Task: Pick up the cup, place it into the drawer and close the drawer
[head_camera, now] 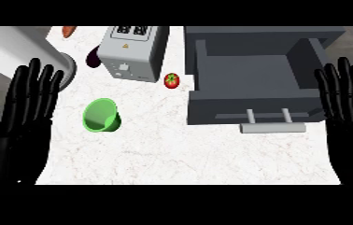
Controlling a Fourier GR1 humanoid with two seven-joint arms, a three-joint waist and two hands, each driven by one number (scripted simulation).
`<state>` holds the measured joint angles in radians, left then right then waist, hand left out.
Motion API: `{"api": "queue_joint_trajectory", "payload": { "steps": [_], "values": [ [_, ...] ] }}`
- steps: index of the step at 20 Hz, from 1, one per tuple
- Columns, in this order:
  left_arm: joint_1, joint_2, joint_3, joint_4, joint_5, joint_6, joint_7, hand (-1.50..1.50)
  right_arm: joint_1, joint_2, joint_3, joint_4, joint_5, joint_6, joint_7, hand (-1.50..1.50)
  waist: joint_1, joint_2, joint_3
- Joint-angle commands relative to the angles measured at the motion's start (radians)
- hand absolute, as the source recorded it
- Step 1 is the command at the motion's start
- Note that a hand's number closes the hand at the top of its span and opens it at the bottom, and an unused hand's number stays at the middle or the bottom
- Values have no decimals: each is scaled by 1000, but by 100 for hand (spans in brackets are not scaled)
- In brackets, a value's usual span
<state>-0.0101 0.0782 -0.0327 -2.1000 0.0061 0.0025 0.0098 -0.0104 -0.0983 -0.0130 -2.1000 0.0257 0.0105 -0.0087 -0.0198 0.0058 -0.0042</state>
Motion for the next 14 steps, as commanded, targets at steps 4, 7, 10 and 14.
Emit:
{"api": "queue_joint_trajectory", "payload": {
  "steps": [4,7,10,14],
  "values": [
    [-28,-76,-37,86,-258,256,-27,-150,-38,12,17,28,-14,7,32,-150,17,-4,5],
    [-84,-77,11,143,-134,457,55,-150,-6,27,57,13,-110,61,93,-150,7,-2,4],
    [-216,-78,-67,287,-181,606,33,-150,23,22,42,44,-140,86,59,-150,-3,-1,5],
    [-240,-78,-122,275,-190,669,80,-150,3,33,40,31,-131,69,91,-150,15,-6,5]
  ]
}}
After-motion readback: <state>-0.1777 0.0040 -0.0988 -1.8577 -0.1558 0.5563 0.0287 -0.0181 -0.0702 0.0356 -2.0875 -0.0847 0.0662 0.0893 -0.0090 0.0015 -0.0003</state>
